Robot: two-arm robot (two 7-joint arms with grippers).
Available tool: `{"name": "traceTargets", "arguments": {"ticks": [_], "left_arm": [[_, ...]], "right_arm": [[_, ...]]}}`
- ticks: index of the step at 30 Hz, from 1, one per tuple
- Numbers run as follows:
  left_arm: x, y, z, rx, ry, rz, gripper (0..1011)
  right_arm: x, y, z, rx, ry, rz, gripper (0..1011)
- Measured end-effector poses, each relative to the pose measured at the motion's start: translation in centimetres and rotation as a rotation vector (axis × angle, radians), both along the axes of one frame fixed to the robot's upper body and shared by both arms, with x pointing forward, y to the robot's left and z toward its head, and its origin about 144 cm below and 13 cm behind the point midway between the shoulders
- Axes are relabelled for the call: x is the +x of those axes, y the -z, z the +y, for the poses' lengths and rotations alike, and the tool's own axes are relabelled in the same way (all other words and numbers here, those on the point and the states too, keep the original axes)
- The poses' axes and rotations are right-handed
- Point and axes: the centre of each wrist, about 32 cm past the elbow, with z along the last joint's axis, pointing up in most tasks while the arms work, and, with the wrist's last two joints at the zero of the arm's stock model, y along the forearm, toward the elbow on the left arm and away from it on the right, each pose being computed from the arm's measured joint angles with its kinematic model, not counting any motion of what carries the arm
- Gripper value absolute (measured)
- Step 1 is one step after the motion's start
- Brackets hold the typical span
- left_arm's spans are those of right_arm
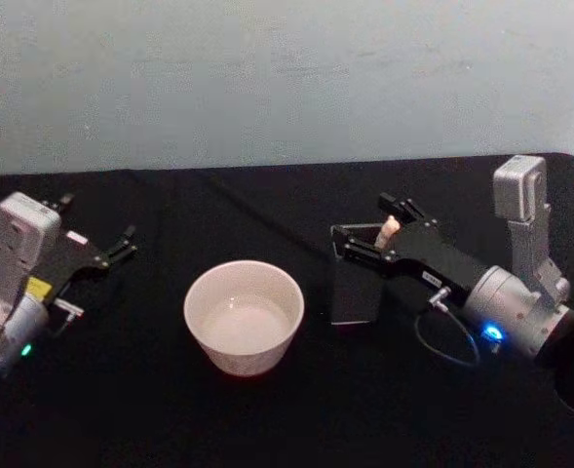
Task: Pick up the stirring spoon with one hand, stir inside the cup, then place it back in its original position.
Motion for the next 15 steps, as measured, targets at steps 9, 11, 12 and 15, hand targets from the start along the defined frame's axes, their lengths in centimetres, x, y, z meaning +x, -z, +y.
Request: {"name": "traceTargets", "arguments": {"ticks": [9,11,12,15], "left_arm": [[0.0,0.0,0.0,0.0,0.0,0.0,1001],[0.0,0.0,0.0,0.0,0.0,0.0,1001],[0.0,0.0,0.0,0.0,0.0,0.0,1001],[0.0,0.0,0.0,0.0,0.0,0.0,1001]], "right_arm": [[0.5,-2.1,-0.4,0.108,0.07,-0.159,1002],[0.6,-2.5,-0.6,0.127,0.113,-0.185,1002],[0.6,-2.8,-0.9,0.136,0.172,-0.209,1002],[0.8,-2.7,-1.4,0.111,0.291,-0.219,1002]]}}
